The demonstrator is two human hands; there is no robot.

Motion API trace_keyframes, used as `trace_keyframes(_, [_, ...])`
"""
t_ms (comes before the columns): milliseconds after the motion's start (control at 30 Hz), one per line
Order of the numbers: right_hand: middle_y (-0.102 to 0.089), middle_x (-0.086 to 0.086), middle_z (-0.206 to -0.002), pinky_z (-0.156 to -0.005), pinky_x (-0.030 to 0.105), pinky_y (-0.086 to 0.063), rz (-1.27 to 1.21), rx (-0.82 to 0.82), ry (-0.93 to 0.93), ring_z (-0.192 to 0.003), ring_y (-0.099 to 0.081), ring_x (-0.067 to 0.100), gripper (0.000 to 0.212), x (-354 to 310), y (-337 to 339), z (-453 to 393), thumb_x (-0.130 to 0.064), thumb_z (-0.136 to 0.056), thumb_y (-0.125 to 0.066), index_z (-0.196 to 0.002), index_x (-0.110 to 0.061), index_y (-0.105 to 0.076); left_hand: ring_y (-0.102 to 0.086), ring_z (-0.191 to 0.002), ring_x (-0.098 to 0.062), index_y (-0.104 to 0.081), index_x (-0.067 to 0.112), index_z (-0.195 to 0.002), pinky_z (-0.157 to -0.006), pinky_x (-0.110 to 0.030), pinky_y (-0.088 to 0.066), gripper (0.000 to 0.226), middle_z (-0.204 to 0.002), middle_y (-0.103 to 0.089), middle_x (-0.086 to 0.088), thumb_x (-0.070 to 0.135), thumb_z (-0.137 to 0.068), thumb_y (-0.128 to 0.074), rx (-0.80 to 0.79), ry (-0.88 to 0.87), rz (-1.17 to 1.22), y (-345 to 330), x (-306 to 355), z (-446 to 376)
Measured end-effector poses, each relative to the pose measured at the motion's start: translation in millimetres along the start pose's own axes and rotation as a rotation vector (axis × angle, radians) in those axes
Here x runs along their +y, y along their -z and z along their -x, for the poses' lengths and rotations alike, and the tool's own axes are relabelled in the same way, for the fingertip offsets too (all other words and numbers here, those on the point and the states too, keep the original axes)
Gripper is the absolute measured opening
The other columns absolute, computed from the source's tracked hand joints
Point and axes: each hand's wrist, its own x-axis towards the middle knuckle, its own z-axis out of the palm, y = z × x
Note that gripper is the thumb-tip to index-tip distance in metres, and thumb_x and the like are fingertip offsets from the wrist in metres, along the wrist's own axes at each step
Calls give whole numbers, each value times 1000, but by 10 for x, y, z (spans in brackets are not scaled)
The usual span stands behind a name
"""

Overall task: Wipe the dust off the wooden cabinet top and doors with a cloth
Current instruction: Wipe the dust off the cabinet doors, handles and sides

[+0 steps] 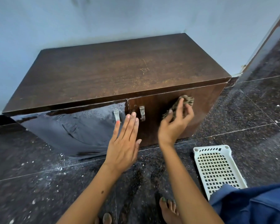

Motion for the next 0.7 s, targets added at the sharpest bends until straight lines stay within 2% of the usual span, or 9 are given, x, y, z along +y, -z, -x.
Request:
trace_keyframes(67, [-43,23,-130,-110,32,-33,8,-57,103,-124,-42,28,53,-95,-67,180,12,-82,-53,-133,-5,-51,-17,-143,-30,-27,-1,-145,-115,-48,-13,58,-154,-19,-17,31,-96,-25,-2,-3,-15,-5,-31,55])
trace_keyframes(167, [-46,22,-128,-111,18,-26,52,-196,197,-124,-41,26,52,-16,-62,417,16,-81,-54,-130,-4,-54,-18,-143,-31,-27,-1,-144,-115,-48,-13,59,-154,-19,-18,31,-96,-26,-6,9,-34,0,-83,104])
trace_keyframes(233, [-46,23,-127,-111,23,-28,42,-227,131,-123,-44,30,53,72,-10,450,18,-80,-54,-128,-3,-55,-16,-143,-30,-26,-1,-145,-115,-48,-12,59,-154,-18,-17,31,-96,-25,-7,26,-42,20,-114,104])
trace_keyframes(300, [-44,22,-129,-109,33,-34,2,-180,-20,-124,-46,33,52,78,37,384,15,-81,-55,-130,-3,-53,-15,-144,-30,-26,-1,-145,-116,-48,-11,59,-155,-17,-17,31,-96,-25,-3,38,-36,48,-135,90])
trace_keyframes(400, [-43,20,-133,-109,25,-30,-32,-57,-121,-127,-44,32,53,-38,41,191,11,-82,-56,-133,-1,-49,-13,-145,-28,-23,0,-146,-117,-48,-9,59,-156,-15,-16,32,-96,-25,17,51,-20,88,-158,87])
trace_keyframes(533, [-47,19,-133,-109,36,-35,-24,-23,31,-125,-46,32,53,-297,-72,215,12,-80,-55,-132,-2,-52,-14,-145,-28,-22,0,-146,-117,-47,-8,60,-156,-15,-16,32,-96,-26,15,59,-18,96,-194,166])
trace_keyframes(700, [-54,22,-126,-107,29,-34,100,-176,329,-119,-46,26,48,-217,-109,473,18,-78,-55,-122,0,-61,-15,-144,-29,-23,0,-146,-116,-48,-9,60,-155,-16,-17,32,-96,-26,-7,76,-47,77,-265,282])
